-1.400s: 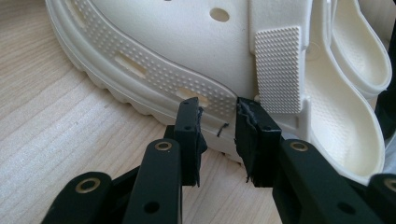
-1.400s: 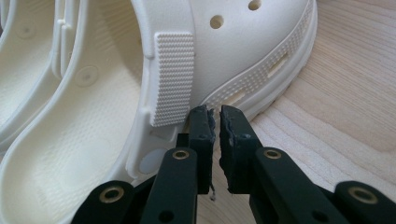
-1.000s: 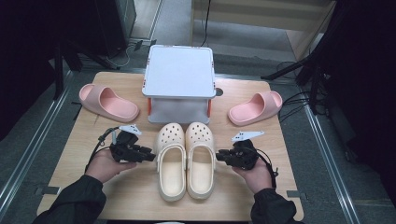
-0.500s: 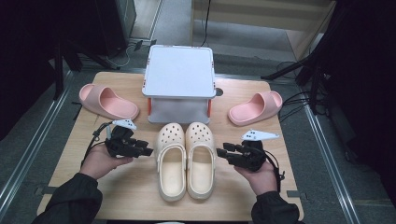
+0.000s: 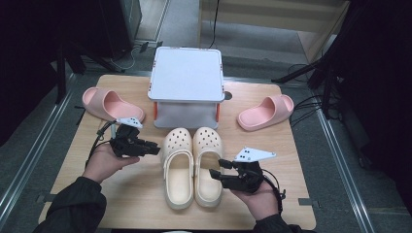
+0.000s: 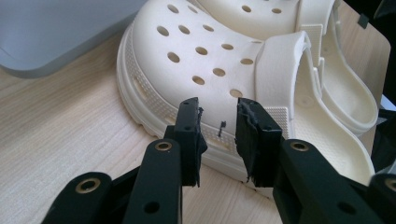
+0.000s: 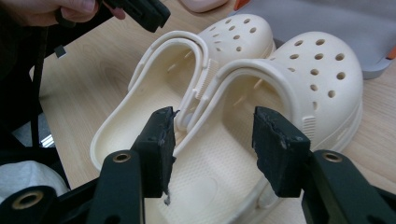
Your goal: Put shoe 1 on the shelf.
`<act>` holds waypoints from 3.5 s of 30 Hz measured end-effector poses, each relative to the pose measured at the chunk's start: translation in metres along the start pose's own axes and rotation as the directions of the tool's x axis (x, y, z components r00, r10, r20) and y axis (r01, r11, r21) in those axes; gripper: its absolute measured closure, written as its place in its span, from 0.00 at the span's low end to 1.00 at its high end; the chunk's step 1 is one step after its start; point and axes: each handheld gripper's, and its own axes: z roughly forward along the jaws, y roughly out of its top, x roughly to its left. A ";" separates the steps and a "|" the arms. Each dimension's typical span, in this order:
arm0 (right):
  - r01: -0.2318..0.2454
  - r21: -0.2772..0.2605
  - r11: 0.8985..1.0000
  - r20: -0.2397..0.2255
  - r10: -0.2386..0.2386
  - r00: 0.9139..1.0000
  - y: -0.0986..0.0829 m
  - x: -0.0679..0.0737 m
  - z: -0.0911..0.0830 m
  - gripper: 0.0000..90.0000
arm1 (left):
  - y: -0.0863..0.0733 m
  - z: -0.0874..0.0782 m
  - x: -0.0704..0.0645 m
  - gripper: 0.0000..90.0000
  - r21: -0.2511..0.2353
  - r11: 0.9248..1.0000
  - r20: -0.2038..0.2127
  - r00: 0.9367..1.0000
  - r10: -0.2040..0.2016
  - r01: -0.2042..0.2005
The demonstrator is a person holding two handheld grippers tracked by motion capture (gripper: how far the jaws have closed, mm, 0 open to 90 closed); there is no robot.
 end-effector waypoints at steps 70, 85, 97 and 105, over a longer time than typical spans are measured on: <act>-0.153 0.028 0.988 0.297 0.138 0.945 0.010 0.025 0.112 0.51 | 0.154 -0.004 0.048 0.98 -0.071 0.989 -0.084 0.989 0.125 -0.131; -0.208 0.033 0.978 0.284 0.191 0.940 0.011 0.017 0.104 0.72 | 0.157 -0.003 0.046 0.99 -0.048 0.991 -0.089 0.989 0.120 -0.125; -0.189 0.072 0.979 0.260 0.165 0.951 0.014 0.008 0.099 0.73 | 0.158 -0.003 0.046 1.00 -0.046 0.992 -0.093 0.989 0.116 -0.121; -0.169 0.081 0.982 0.253 0.143 0.957 0.021 0.006 0.095 0.73 | 0.160 -0.003 0.045 1.00 -0.029 0.991 -0.100 0.987 0.128 -0.131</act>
